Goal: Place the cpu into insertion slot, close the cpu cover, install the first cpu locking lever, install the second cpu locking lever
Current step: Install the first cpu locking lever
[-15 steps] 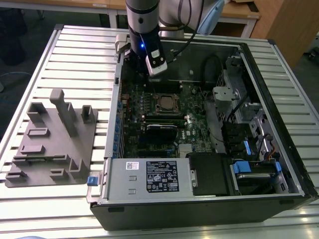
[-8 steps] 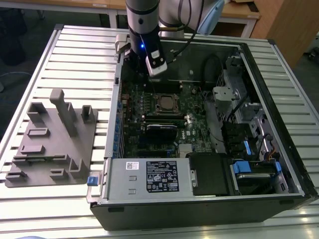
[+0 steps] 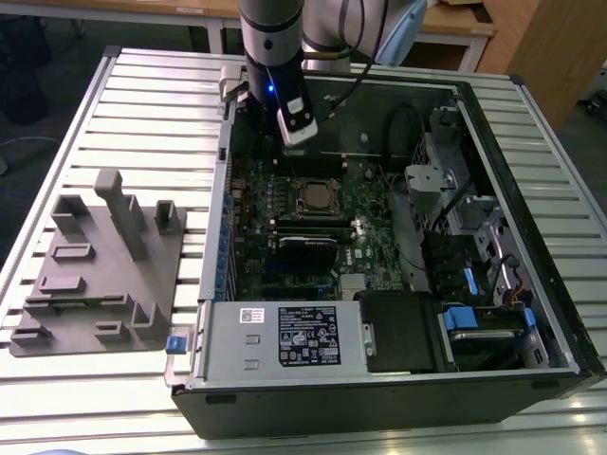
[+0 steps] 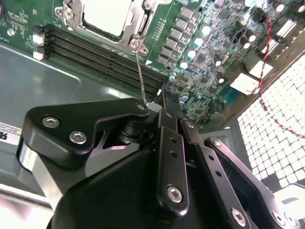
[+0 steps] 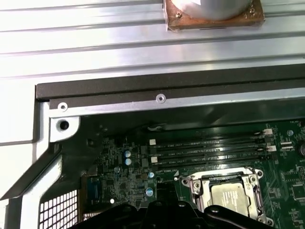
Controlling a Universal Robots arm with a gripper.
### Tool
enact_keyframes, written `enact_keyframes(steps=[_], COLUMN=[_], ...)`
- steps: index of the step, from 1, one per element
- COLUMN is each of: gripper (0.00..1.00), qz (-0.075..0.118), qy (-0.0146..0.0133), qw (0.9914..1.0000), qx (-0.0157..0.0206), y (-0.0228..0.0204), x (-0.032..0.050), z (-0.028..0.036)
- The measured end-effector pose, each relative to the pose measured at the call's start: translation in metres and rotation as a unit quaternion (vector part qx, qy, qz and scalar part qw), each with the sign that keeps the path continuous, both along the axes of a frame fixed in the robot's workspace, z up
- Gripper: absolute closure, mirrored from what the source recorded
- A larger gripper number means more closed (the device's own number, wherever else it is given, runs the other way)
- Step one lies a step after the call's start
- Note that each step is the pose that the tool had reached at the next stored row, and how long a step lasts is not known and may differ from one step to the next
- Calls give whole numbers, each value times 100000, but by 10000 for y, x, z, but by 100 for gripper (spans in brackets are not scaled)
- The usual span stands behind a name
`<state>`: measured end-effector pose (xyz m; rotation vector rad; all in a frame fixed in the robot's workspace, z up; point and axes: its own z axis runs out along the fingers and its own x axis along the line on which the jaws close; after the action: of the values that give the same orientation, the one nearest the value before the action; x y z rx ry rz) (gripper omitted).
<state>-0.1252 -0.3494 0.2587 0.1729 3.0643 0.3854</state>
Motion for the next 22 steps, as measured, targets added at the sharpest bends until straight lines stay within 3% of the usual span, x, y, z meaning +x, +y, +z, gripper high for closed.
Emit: enact_keyframes(steps=[5, 6, 10, 11, 22], gripper=[89, 89, 89, 89, 89], qz=[4, 13, 5, 4, 11], qy=[-4, 6, -1, -1, 5], qw=[99999, 99997, 99949, 99944, 99945], qx=[398, 802, 3190, 3333, 3322], y=[0, -1, -1, 0, -1], x=[0, 0, 0, 0, 7], z=[-50, -53, -59, -59, -92])
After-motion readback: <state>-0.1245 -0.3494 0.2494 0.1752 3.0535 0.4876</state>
